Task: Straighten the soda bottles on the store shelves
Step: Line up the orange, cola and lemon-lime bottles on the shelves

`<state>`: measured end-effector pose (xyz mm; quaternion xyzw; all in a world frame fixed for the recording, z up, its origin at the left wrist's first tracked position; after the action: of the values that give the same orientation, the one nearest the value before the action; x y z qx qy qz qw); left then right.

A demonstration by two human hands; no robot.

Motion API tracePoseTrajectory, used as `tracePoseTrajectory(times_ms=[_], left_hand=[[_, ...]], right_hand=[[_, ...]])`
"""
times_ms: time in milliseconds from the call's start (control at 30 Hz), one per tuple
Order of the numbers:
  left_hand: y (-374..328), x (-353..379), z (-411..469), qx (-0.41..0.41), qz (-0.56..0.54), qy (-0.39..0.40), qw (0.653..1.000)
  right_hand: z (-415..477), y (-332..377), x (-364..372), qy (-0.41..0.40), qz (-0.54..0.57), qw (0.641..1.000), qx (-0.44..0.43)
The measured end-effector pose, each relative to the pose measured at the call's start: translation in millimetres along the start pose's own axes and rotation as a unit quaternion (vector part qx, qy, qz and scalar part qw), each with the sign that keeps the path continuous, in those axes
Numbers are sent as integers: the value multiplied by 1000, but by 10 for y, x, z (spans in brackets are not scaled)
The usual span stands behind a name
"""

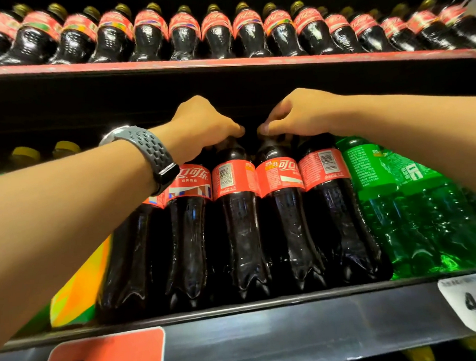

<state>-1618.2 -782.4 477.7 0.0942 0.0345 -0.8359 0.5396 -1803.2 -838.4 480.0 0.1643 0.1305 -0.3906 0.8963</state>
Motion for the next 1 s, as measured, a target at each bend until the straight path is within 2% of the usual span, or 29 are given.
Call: tracePoseTrajectory(times_ms=[200, 467, 600, 767, 1000], left_hand=[[-64, -57, -50, -20, -28, 39, 999], [-106, -123, -54, -18, 24, 93, 995], [-110, -83, -117, -36, 37, 72, 996], [-131, -3, -130, -46, 19, 4, 999], [-124, 28, -98, -53, -2, -29, 998]], right_hand=[[58, 39, -17, 12, -23, 999, -39], [108, 42, -23, 14, -35, 998, -56], [124, 14, 10, 58, 28, 997, -41], [117, 18, 7, 101, 51, 993, -39], [106, 17, 31, 87, 74, 993, -36]])
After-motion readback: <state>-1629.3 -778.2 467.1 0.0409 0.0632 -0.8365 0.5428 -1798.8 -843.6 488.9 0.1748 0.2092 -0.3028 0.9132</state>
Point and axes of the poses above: each hand's wrist, its own z-axis towards the middle knuckle, its own x-axis out of the palm, y = z × x, the point moved 1 cm from there along z, towards the middle knuckle, and after that the axes turned 15 degrees about x, right-handed, at the moved point
